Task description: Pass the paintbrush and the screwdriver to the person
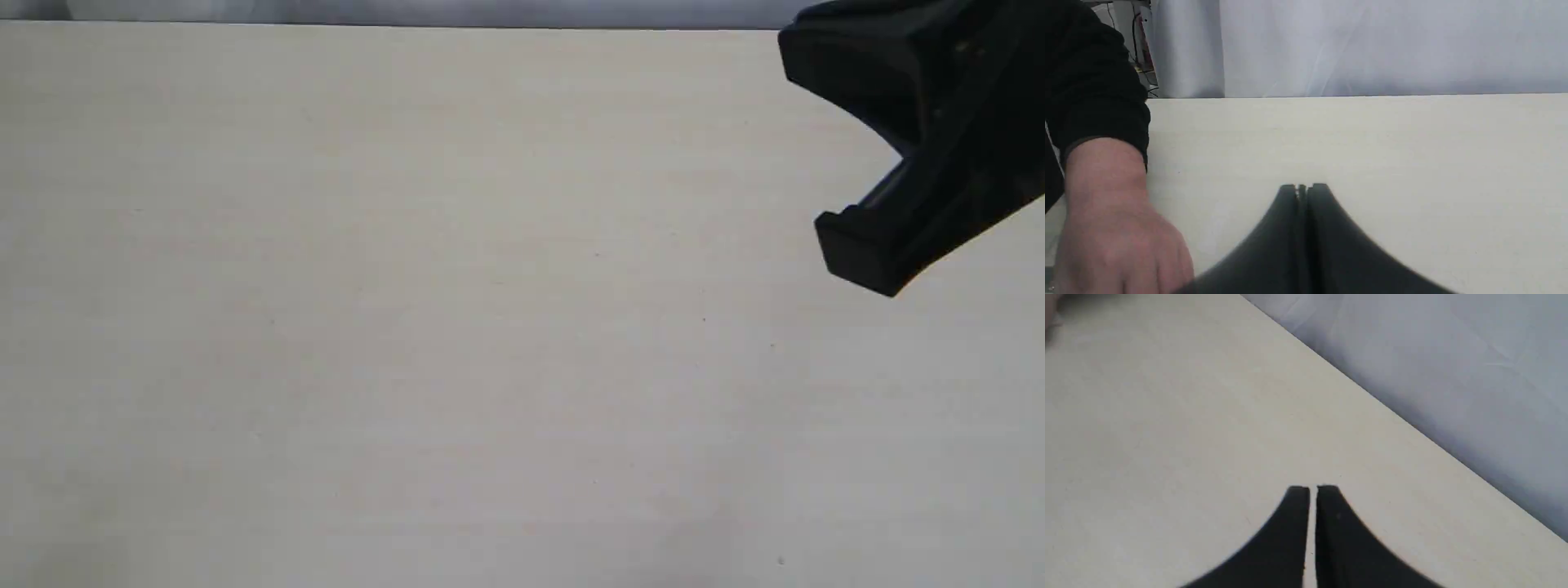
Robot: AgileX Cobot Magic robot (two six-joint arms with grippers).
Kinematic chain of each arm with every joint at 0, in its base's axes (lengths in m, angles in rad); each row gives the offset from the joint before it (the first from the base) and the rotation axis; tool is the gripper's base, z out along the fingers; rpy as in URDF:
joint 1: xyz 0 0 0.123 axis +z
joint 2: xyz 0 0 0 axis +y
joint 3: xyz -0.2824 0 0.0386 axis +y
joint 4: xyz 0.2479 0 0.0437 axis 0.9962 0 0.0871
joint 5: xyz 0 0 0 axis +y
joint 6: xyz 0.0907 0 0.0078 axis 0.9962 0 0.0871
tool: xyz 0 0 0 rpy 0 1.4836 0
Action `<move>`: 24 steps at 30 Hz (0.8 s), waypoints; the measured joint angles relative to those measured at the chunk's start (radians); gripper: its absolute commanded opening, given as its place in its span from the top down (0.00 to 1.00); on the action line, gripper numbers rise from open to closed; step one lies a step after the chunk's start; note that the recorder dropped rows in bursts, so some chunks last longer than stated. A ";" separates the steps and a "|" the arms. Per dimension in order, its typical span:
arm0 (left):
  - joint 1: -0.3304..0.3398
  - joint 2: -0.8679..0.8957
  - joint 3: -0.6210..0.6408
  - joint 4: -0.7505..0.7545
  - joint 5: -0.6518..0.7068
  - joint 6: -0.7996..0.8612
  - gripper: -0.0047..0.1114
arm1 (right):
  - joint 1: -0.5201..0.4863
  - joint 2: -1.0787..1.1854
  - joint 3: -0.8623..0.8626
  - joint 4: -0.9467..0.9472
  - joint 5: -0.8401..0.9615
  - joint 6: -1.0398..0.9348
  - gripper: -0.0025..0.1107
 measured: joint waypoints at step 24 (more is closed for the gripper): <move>0.000 0.000 0.000 0.000 0.000 0.000 0.96 | -0.748 -0.467 0.612 -0.007 -0.511 0.110 0.94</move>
